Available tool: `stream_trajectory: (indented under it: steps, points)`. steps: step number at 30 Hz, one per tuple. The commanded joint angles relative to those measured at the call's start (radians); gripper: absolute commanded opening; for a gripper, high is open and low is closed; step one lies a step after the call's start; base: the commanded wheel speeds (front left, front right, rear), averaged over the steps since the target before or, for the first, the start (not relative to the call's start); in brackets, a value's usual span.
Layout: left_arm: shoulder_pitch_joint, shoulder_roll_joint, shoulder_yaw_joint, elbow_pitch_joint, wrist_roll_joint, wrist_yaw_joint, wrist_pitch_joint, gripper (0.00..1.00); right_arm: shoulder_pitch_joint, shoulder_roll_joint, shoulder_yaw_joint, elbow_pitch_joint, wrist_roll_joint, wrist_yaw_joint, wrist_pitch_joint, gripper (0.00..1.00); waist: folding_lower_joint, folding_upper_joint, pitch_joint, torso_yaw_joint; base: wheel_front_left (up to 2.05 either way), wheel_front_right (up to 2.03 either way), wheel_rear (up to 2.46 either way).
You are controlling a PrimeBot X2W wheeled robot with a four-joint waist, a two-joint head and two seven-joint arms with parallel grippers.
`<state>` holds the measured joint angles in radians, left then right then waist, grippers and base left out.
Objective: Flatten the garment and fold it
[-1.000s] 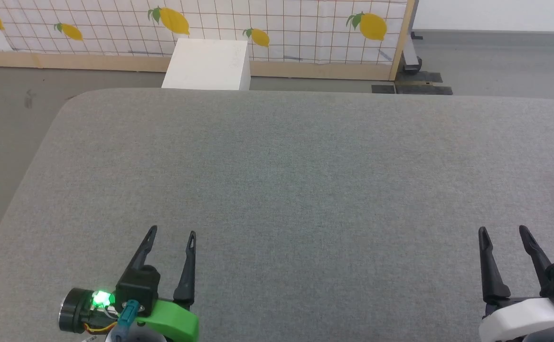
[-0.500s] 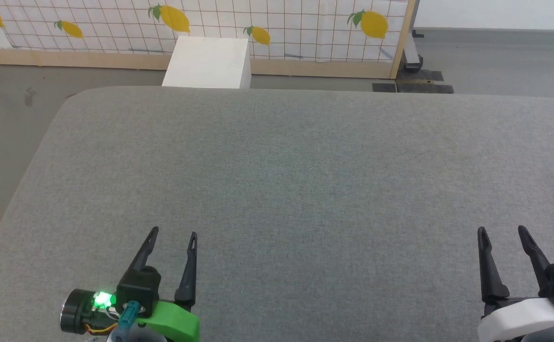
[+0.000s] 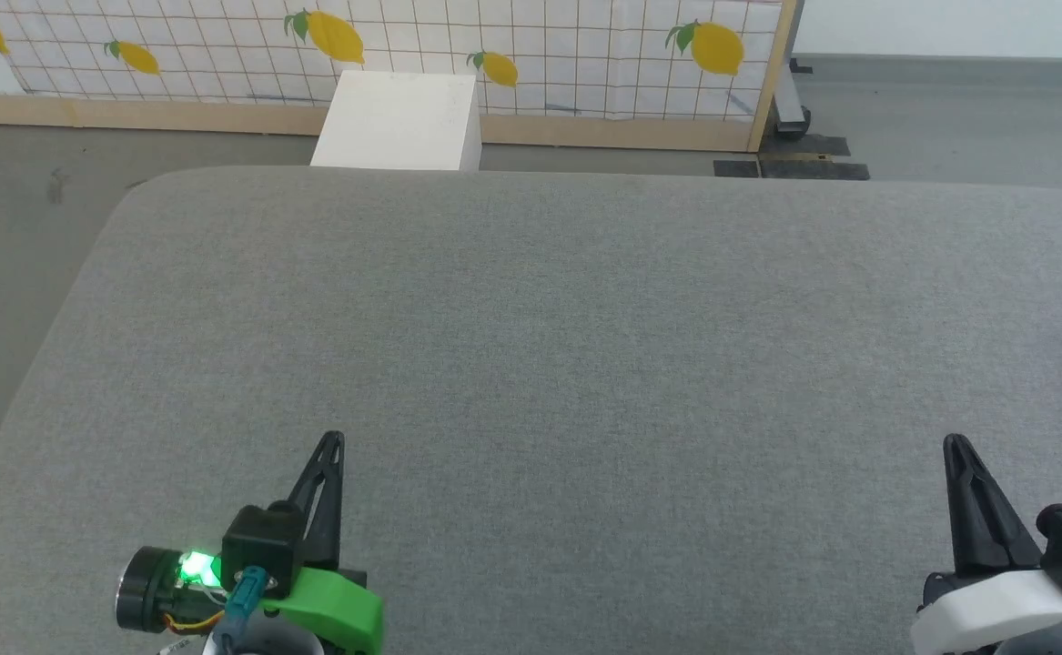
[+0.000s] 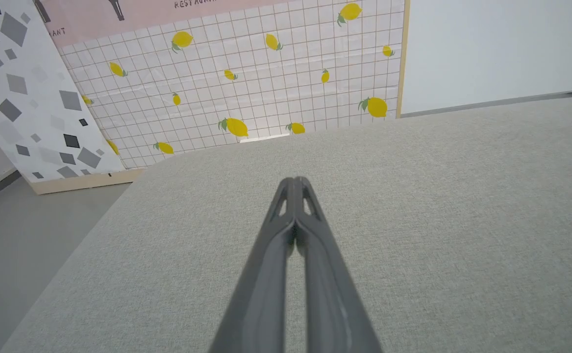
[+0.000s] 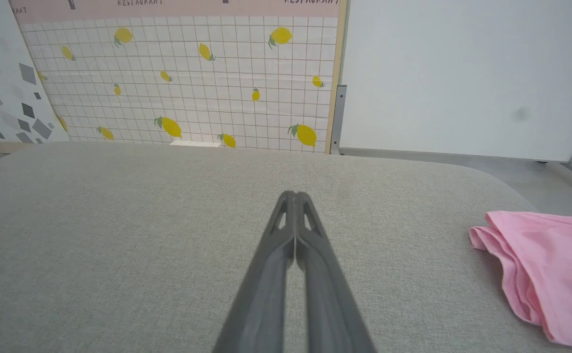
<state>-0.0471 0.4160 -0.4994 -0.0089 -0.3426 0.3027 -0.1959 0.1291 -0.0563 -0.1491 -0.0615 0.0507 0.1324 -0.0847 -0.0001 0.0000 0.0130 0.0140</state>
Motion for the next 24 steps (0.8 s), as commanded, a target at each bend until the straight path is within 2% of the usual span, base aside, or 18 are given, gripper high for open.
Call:
stream_trajectory:
  steps: [1,24]
  points:
    - [0.004,-0.010,0.014,0.001,0.012,-0.009,0.003,0.00,-0.011,0.001,0.005,0.003,-0.004,0.000,0.004,0.00,0.0001,0.0000,0.000,0.000,0.00,0.00,0.00]
    - [0.013,-0.081,0.111,0.002,0.078,-0.067,0.042,0.00,-0.034,0.002,0.034,0.015,-0.014,0.000,0.020,0.00,0.0001,0.0000,-0.003,-0.003,0.00,0.00,0.00]
